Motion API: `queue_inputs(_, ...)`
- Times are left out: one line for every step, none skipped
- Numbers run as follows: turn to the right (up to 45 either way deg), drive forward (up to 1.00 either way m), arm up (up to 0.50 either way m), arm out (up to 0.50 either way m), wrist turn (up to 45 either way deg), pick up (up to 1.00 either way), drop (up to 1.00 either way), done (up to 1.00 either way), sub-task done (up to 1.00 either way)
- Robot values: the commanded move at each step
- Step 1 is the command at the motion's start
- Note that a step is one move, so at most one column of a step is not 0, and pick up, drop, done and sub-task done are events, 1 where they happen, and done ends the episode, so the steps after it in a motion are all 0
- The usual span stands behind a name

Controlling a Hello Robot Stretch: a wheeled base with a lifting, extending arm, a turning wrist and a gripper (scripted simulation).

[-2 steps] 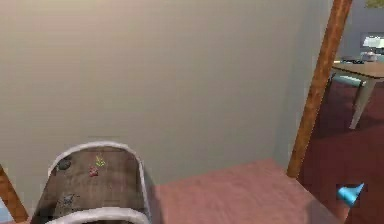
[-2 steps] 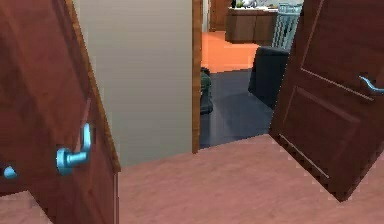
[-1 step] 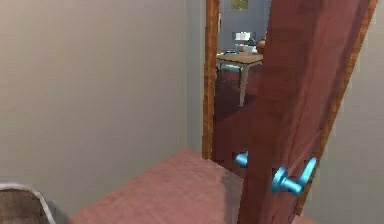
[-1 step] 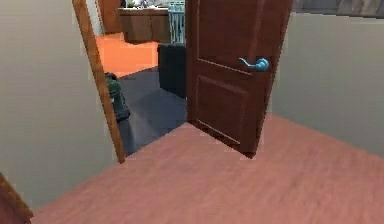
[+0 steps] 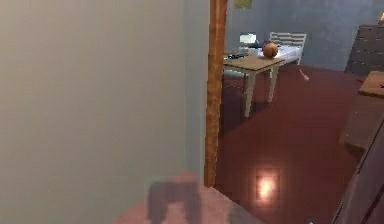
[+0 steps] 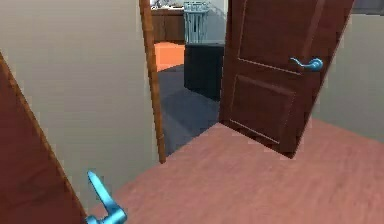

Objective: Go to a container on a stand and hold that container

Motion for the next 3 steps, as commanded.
queue_inputs(0.0,0.20,0.00,0.00,0.0,0.00,0.00,0.00,0.00)
queue_inputs(39.0,0.00,0.00,0.00,0.0,0.00,0.00,0.00,0.00)
queue_inputs(0.0,1.00,0.00,0.00,0.0,0.00,0.00,0.00,0.00)
